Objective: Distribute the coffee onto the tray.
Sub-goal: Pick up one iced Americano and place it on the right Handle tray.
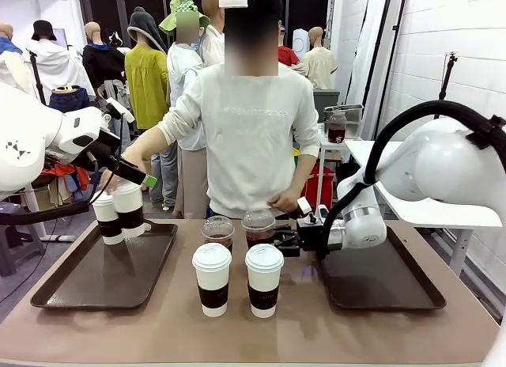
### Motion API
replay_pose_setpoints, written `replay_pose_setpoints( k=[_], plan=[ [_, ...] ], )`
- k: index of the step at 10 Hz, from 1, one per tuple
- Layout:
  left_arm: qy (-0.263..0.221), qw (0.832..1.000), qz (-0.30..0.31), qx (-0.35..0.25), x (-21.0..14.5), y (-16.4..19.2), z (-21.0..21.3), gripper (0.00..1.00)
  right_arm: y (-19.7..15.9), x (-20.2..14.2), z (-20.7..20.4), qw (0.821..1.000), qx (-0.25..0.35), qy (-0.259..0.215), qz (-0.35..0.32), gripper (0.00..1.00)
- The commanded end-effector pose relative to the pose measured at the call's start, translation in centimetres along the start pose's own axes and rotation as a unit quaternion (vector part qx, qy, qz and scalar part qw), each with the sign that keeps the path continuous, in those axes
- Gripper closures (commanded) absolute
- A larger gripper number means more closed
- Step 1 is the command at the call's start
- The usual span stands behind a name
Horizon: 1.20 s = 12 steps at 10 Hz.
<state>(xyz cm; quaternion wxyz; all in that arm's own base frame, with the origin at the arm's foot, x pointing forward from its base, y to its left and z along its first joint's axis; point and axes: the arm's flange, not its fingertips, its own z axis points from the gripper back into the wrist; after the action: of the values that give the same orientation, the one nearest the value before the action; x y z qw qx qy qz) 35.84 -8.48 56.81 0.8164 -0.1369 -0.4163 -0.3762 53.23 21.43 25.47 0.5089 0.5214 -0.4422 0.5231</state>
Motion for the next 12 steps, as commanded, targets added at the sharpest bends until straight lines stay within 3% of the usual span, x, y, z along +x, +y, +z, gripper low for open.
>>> replay_pose_setpoints(
  k=[1, 6, 10, 12],
  plan=[
    [0.003, 1.000, 0.001, -0.004, -0.1, 0.0, 0.1, 0.00, 2.1, 3.9, 2.0, 1.000, -0.001, -0.018, 0.019, 0.36],
    [0.003, 1.000, 0.001, -0.004, -0.1, 0.0, 0.1, 0.00, 4.2, 9.9, 10.1, 0.999, -0.023, -0.022, 0.022, 0.36],
    [0.003, 1.000, 0.001, -0.004, -0.1, 0.0, 0.1, 0.00, 5.0, 11.0, 14.9, 0.999, -0.021, -0.025, 0.017, 0.36],
    [0.003, 1.000, 0.001, -0.004, -0.1, 0.0, 0.1, 0.00, 5.3, 11.2, 14.7, 0.999, -0.028, -0.008, 0.015, 0.36]
  ],
)
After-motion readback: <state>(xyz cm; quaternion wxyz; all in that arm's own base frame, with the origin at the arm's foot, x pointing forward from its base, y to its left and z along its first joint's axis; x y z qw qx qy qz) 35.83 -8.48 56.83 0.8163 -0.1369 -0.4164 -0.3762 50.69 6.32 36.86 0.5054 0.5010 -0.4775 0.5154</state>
